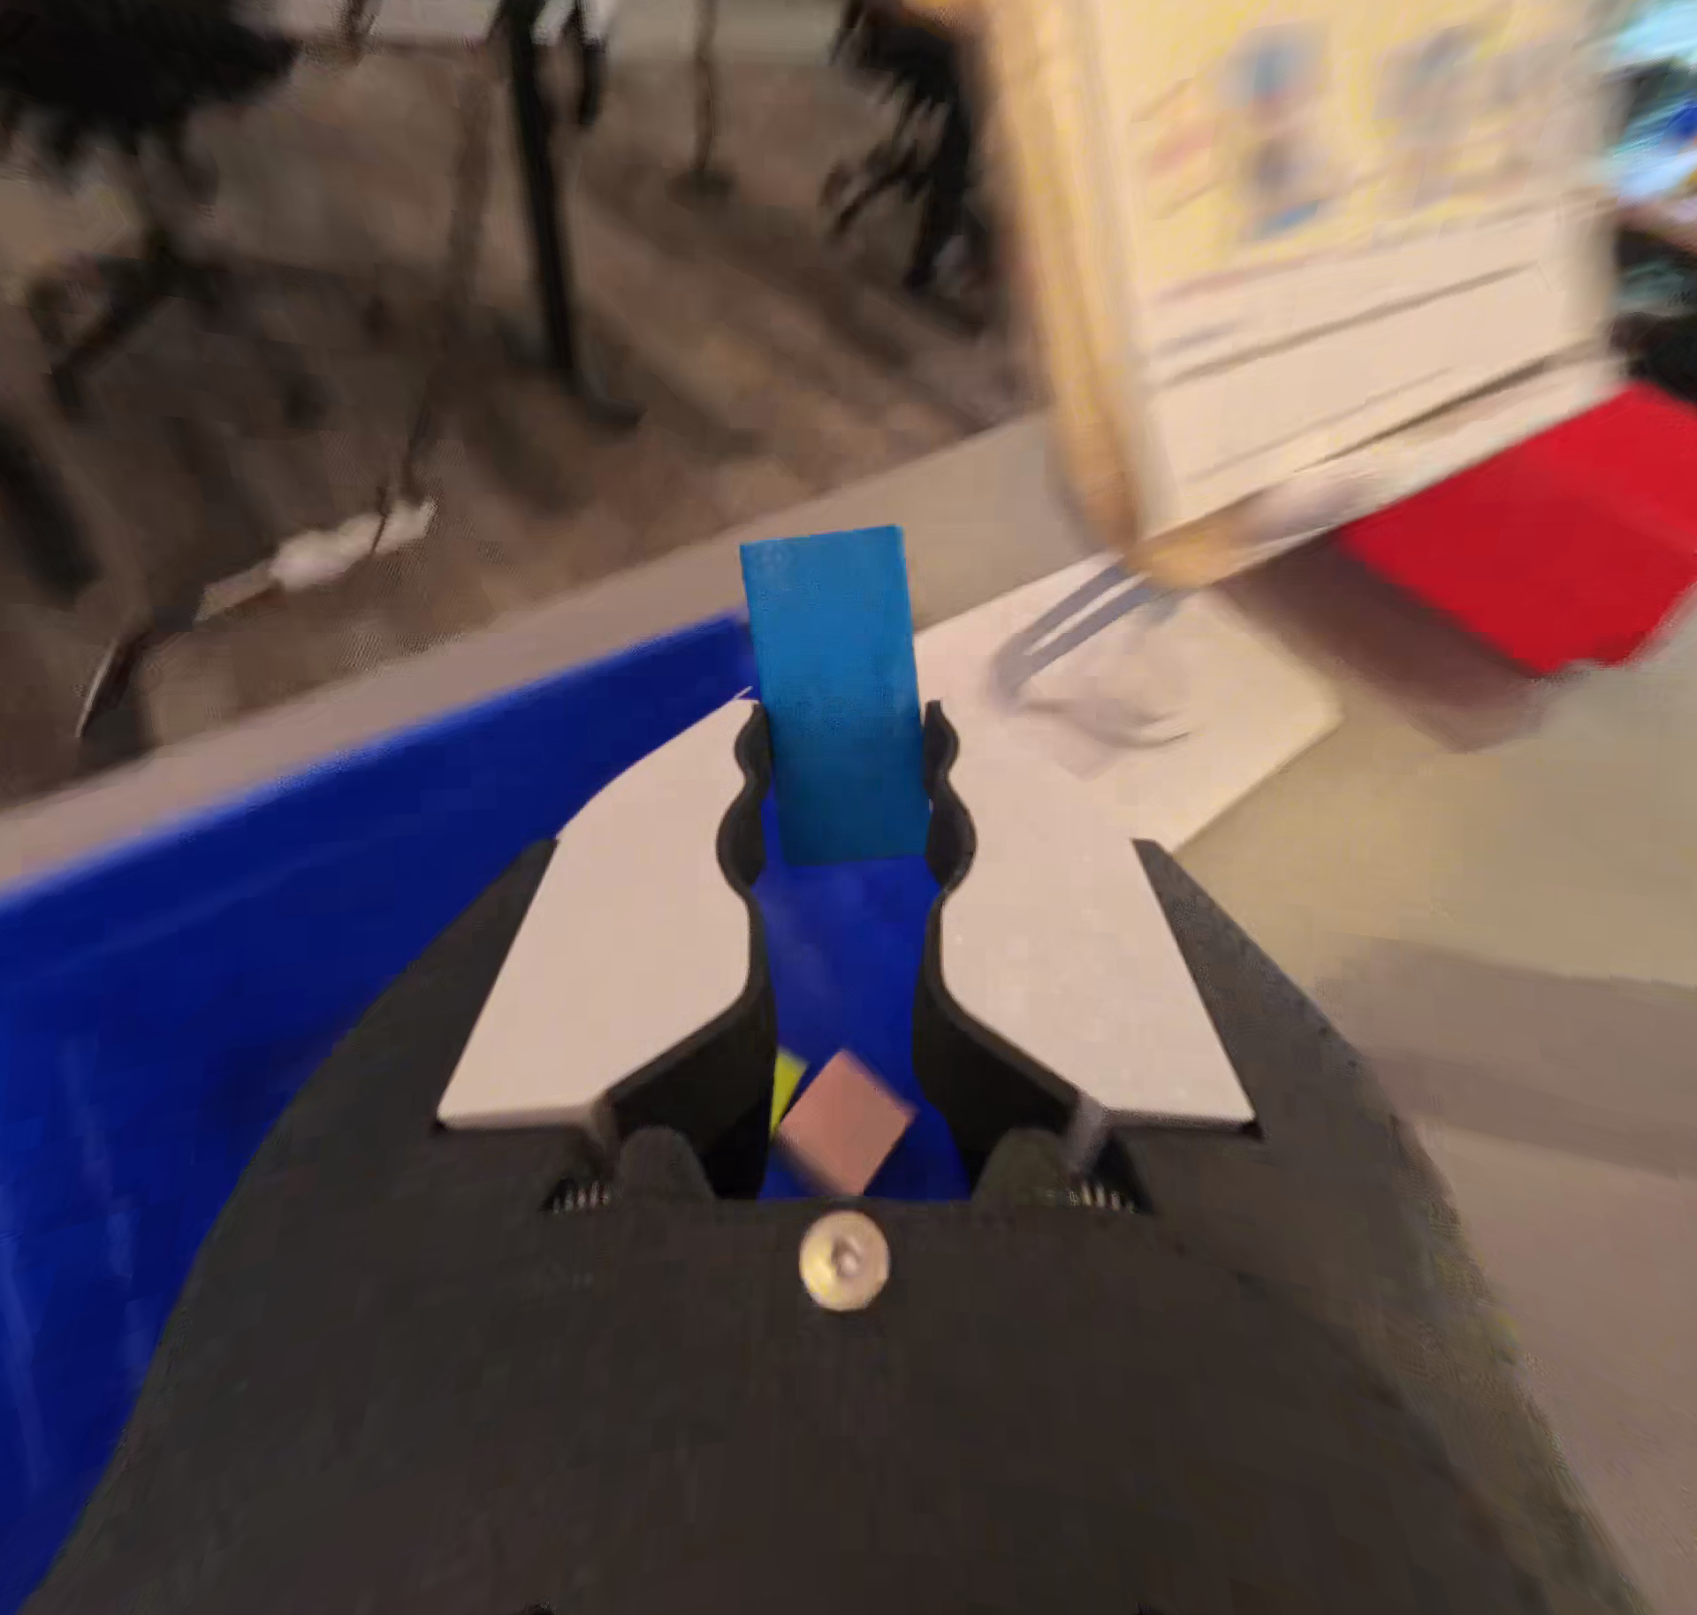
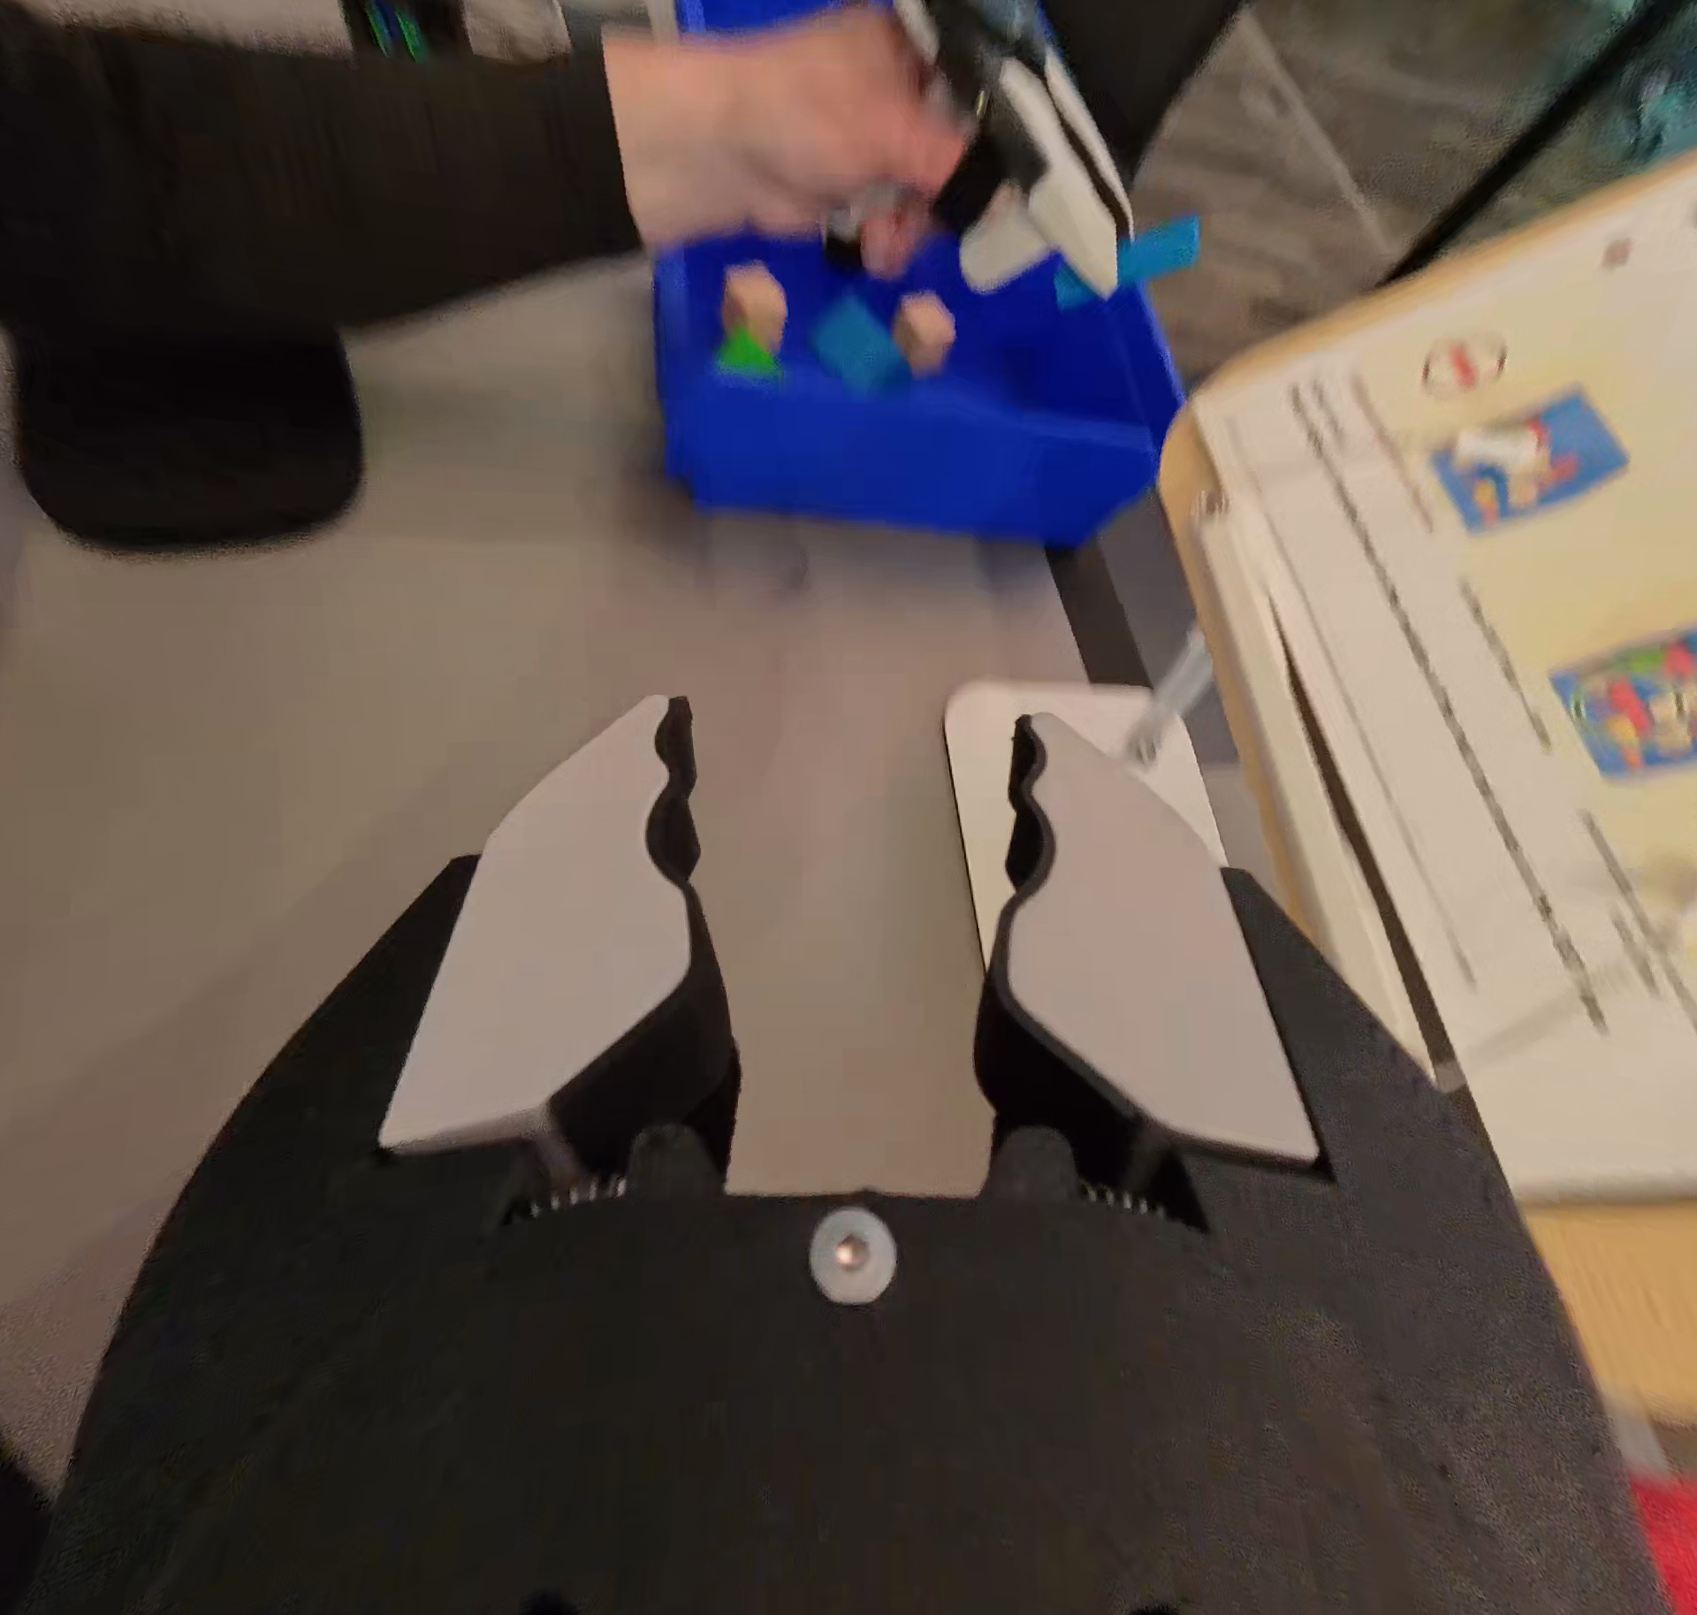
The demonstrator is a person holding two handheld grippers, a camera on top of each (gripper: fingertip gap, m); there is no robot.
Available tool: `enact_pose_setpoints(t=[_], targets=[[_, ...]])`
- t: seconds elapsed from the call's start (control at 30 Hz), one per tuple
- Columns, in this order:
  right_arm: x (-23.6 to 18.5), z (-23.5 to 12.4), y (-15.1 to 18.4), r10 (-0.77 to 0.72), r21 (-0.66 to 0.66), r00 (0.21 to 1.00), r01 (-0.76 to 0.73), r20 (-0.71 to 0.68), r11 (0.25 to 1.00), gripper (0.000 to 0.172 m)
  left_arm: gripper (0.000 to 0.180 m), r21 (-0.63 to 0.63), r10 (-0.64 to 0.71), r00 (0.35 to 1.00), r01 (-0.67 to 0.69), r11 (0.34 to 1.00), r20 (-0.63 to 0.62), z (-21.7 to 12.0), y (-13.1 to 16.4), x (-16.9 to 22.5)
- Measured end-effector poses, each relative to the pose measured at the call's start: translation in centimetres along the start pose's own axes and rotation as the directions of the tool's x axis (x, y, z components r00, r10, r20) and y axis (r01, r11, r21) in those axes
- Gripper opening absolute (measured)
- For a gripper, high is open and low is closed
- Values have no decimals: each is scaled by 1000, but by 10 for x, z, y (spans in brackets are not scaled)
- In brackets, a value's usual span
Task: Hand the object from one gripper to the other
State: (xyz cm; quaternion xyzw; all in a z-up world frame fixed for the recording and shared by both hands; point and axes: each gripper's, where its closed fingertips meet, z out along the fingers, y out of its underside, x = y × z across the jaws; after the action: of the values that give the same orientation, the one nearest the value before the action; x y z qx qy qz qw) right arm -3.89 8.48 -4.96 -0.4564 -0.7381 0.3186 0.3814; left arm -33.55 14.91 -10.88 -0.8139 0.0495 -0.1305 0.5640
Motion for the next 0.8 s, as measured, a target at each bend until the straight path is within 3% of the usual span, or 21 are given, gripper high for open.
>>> enact_pose_setpoints(t=[0.07,0.17,0.33,0.4,0.5,0.67,0.8], targets=[[12,13,-33,11,122,998,-3,-69,992,58,32,166,111,985,-88,982,-134,-16,-36,52],[26,20,-79,42,324,993,-4,-110,946,57,32,398,248,906,-99,912,-343,-43,-82,137],[42,21,-118,186,534,980,-198,78,822,53,32,523,376,775,-69,849,-508,-58,-101,225],[44,24,-122,209,552,968,-252,141,795,52,32,533,388,722,-32,845,-572,-63,-100,243],[40,24,-125,200,573,954,-296,225,764,45,32,533,399,694,-25,846,-600,-62,-97,253],[35,21,-127,184,603,942,-321,279,730,29,32,527,398,681,-22,850,-614,-59,-93,258],[34,18,-126,174,612,949,-303,262,730,28,32,526,399,677,-22,850,-618,-58,-92,261]])
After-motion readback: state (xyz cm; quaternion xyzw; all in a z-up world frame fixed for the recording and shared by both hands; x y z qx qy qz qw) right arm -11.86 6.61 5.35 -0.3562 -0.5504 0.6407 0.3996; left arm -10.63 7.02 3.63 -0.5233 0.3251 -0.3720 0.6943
